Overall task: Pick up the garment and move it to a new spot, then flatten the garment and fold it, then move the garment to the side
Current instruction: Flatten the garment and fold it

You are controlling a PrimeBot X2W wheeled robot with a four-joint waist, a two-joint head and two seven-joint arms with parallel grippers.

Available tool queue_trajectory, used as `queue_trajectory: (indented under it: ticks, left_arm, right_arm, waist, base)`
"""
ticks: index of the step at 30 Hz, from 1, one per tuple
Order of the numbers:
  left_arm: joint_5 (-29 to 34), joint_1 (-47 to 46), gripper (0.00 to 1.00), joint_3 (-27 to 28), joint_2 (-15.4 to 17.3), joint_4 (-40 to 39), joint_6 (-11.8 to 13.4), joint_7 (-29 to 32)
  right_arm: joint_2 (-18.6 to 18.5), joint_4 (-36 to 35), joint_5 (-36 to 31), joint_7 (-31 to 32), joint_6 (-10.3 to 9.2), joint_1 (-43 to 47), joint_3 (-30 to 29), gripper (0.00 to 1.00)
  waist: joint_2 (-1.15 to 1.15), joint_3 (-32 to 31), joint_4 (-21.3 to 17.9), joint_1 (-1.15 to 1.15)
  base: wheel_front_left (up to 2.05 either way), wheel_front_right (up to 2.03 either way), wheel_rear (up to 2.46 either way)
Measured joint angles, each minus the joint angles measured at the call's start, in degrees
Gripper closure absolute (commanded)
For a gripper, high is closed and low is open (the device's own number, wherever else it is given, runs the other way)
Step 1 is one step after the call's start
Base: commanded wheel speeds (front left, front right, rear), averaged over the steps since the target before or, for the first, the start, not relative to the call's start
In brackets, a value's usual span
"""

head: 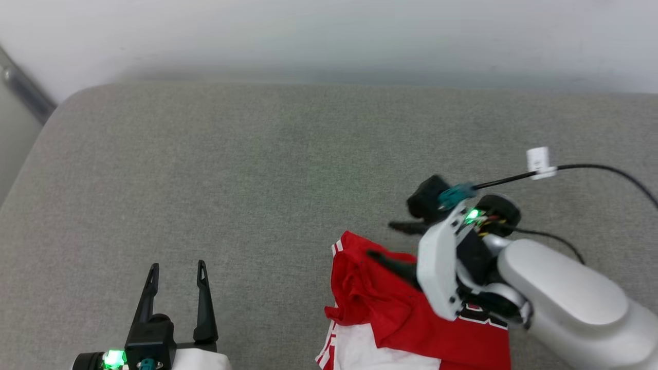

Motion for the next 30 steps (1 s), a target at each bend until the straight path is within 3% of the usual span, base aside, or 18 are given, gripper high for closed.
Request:
queue_trajectory:
  ticks: [5, 11, 17, 18, 19, 24, 30]
  left_arm:
    - [0.2, 1.2, 0.0, 0.3, 0.1, -0.1, 0.0, 0.0]
    - [0.3, 2.2, 0.0, 0.6, 0.4, -0.3, 0.0, 0.0]
    - [0.4, 3.1, 0.0, 0.6, 0.5, -0.4, 0.0, -0.1]
    - [0.4, 3.1, 0.0, 0.6, 0.5, -0.4, 0.0, -0.1]
    - [0.4, 3.1, 0.0, 0.6, 0.6, -0.5, 0.0, -0.1]
    - [0.4, 3.3, 0.0, 0.6, 0.6, -0.7, 0.0, -0.1]
    - [0.2, 4.2, 0.0, 0.9, 0.7, -1.0, -0.2, -0.1]
  right_arm:
    - [-3.4, -1.4, -5.2, -11.5, 0.0, 1.9, -7.8, 0.0]
    - [-2.8, 0.3, -15.2, -25.6, 0.0, 10.4, -22.1, 0.0]
    - [2.1, 0.5, -25.7, -35.0, 0.0, 20.7, -36.1, 0.0]
    - [2.1, 0.5, -25.7, -35.0, 0.0, 20.7, -36.1, 0.0]
    - [4.3, -0.4, -28.0, -36.2, 0.0, 24.2, -40.3, 0.0]
    - [8.3, -3.2, -32.5, -37.0, 0.0, 30.7, -46.5, 0.0]
    - [16.5, -13.2, -38.2, -37.1, 0.0, 41.9, -55.9, 0.0]
  waist:
    - [0.0, -1.6, -1.5, 0.0]
    - [0.0, -2.9, -3.2, 0.0]
    - [0.0, -3.8, -4.6, 0.0]
    - [0.0, -3.8, -4.6, 0.0]
    - [0.0, -4.0, -5.0, 0.0]
    - [0.0, -4.2, -5.6, 0.0]
    - [0.0, -4.7, -5.8, 0.0]
  base:
    - [0.0, 0.0, 0.0]
    - [0.0, 0.0, 0.0]
    - [0.0, 0.0, 0.0]
    - [0.0, 0.0, 0.0]
    - [0.0, 0.0, 0.0]
    - [0.0, 0.0, 0.0]
    - [0.0, 0.0, 0.0]
